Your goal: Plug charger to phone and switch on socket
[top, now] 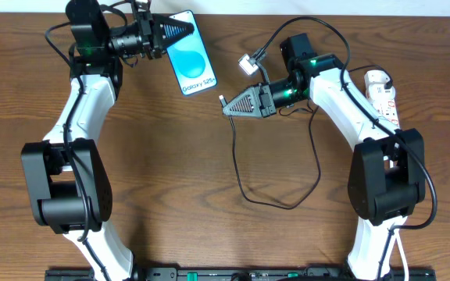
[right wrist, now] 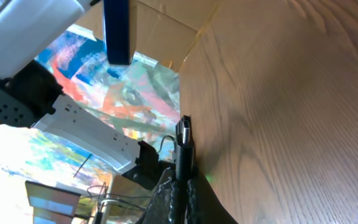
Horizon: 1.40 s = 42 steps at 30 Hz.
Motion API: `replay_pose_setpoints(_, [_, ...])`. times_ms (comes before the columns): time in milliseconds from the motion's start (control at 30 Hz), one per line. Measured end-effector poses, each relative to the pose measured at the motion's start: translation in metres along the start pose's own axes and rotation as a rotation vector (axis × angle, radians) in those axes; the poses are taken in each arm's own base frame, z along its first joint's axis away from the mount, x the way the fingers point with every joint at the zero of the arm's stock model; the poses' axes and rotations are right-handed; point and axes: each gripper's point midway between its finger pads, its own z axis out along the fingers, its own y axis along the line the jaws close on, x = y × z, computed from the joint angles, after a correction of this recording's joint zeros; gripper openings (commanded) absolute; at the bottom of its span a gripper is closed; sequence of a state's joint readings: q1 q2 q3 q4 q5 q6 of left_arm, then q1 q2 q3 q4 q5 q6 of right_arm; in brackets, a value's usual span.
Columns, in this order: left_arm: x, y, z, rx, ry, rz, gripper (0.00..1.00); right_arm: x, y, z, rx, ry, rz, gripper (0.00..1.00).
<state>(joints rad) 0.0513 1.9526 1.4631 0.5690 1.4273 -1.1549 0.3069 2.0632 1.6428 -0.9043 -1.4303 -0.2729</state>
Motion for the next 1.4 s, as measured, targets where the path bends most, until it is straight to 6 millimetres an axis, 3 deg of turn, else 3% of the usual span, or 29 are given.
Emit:
replay_pose_setpoints(200, [-0.009, 0.003, 0.004, -0.019, -0.057, -0.042, 0.07, -0.009, 0.002, 0.0, -0.018, -0.017, -0.06, 0.01])
replay_pose_setpoints(500, [-0.004, 0.001, 0.026, -0.019, -0.059, -0.057, 0.07, -0.016, 0.0, 0.0, -0.011, -0.024, -0.039, 0.01])
replay_pose_setpoints(1400, [-0.01, 0.006, 0.023, -0.037, -0.093, -0.032, 0.08, -0.023, 0.011, -0.001, -0.08, -0.04, -0.094, 0.01])
